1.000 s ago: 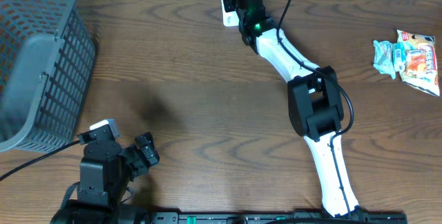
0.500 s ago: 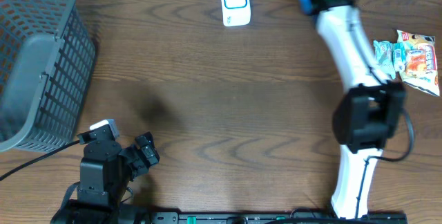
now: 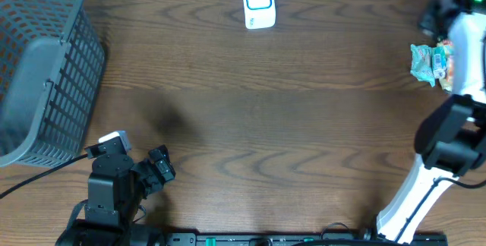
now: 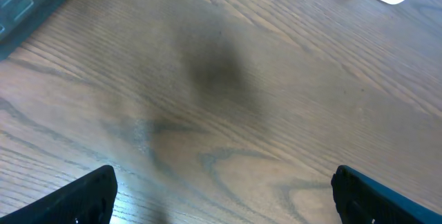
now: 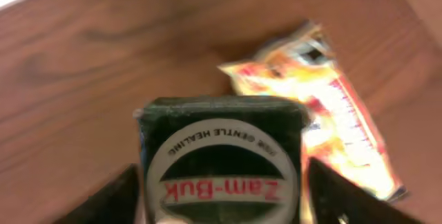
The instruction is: Scan the item barcode
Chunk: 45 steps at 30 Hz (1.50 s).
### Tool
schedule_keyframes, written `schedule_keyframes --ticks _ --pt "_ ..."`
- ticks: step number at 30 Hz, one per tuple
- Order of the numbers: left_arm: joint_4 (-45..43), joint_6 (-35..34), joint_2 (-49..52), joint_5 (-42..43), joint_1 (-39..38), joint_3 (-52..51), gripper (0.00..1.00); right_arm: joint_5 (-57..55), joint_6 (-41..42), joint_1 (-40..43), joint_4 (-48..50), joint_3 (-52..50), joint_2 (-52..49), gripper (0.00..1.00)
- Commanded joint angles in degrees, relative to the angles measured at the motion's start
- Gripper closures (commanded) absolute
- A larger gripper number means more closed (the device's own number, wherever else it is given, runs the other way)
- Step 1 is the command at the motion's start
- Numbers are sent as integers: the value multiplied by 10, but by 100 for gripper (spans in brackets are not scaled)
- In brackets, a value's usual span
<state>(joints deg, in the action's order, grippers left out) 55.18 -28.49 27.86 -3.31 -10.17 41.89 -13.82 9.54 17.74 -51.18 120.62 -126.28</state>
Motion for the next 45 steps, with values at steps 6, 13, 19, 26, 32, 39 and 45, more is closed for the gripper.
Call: schedule_keyframes --ticks 6,13,19,26,32,39,45 --pt "1 1 -2 -2 1 1 2 -6 12 47 -22 3 5 12" --pt "1 1 -3 -2 1 1 2 1 12 40 -61 3 18 1" --pt "1 1 -3 -2 1 1 3 178 11 32 -115 3 93 1" --pt "1 1 -3 -2 1 1 2 339 -10 16 -162 3 220 1" --pt "1 1 -3 -2 1 1 2 339 -59 -25 -225 -14 323 1" --pt "1 1 -3 -2 1 1 2 339 -71 -76 -196 -173 483 1" --pt "1 1 -3 -2 1 1 2 339 -70 -107 -154 -363 624 1"
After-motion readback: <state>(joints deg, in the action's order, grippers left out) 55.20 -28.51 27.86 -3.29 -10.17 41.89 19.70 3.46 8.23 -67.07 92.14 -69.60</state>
